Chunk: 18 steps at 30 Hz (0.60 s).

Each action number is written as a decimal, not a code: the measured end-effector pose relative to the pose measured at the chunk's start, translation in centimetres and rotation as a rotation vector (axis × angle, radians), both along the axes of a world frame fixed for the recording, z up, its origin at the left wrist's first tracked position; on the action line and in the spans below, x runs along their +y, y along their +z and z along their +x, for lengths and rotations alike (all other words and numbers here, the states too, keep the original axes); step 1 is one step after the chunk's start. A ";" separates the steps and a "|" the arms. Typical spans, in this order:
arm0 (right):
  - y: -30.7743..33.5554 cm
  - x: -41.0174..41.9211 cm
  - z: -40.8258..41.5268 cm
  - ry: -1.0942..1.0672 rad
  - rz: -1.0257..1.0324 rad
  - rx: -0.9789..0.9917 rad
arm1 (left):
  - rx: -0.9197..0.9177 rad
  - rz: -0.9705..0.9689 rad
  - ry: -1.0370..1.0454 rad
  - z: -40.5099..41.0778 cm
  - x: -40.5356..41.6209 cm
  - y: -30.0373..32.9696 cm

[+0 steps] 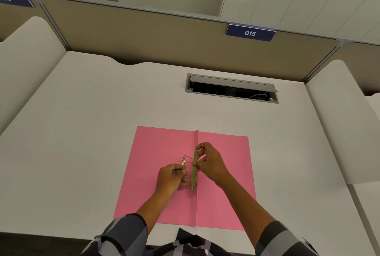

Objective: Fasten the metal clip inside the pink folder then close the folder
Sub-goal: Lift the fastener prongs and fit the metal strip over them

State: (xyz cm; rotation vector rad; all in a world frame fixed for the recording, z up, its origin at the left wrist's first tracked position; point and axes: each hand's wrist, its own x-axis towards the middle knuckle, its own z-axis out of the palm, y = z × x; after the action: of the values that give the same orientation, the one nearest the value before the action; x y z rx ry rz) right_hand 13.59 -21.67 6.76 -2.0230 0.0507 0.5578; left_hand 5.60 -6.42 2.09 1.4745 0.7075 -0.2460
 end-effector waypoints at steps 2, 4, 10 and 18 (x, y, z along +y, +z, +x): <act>-0.1 0.1 -0.1 -0.003 -0.005 -0.010 | -0.008 -0.048 0.065 0.9 0.0 0.4; -0.1 0.2 -0.3 -0.003 -0.004 -0.027 | -0.029 -0.087 0.102 1.7 0.0 0.7; 0.0 0.3 -0.4 0.002 0.002 -0.055 | -0.061 -0.111 0.073 3.1 0.0 0.7; 0.2 0.4 -0.2 0.023 0.025 -0.063 | -0.079 -0.146 0.018 3.3 -0.5 1.2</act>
State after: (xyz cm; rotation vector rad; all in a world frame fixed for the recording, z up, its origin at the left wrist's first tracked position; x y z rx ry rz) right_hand 13.36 -21.28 6.97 -2.0172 -0.0174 0.5068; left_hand 8.86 -6.95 3.25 1.3306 0.6258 -0.2196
